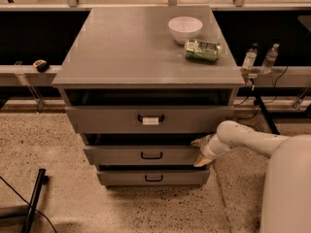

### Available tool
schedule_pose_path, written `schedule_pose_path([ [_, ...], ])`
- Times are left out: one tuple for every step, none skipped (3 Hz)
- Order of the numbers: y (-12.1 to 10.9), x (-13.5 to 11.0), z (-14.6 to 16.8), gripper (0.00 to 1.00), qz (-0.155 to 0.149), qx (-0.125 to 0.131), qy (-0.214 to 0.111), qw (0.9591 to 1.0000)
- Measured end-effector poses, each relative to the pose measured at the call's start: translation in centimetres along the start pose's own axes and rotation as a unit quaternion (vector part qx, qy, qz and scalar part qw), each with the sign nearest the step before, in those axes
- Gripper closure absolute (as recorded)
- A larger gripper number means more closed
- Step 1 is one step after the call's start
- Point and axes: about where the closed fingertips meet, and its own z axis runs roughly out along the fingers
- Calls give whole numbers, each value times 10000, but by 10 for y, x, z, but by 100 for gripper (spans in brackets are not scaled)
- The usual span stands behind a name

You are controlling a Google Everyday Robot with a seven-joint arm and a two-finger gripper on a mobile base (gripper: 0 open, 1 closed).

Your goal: Open middle drawer

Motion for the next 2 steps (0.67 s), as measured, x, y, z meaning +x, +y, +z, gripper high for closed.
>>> schedule_pose_path([
  [12, -7, -1, 26, 51, -169, 9, 9998],
  [41, -12, -12, 24, 263, -352, 50, 9990],
])
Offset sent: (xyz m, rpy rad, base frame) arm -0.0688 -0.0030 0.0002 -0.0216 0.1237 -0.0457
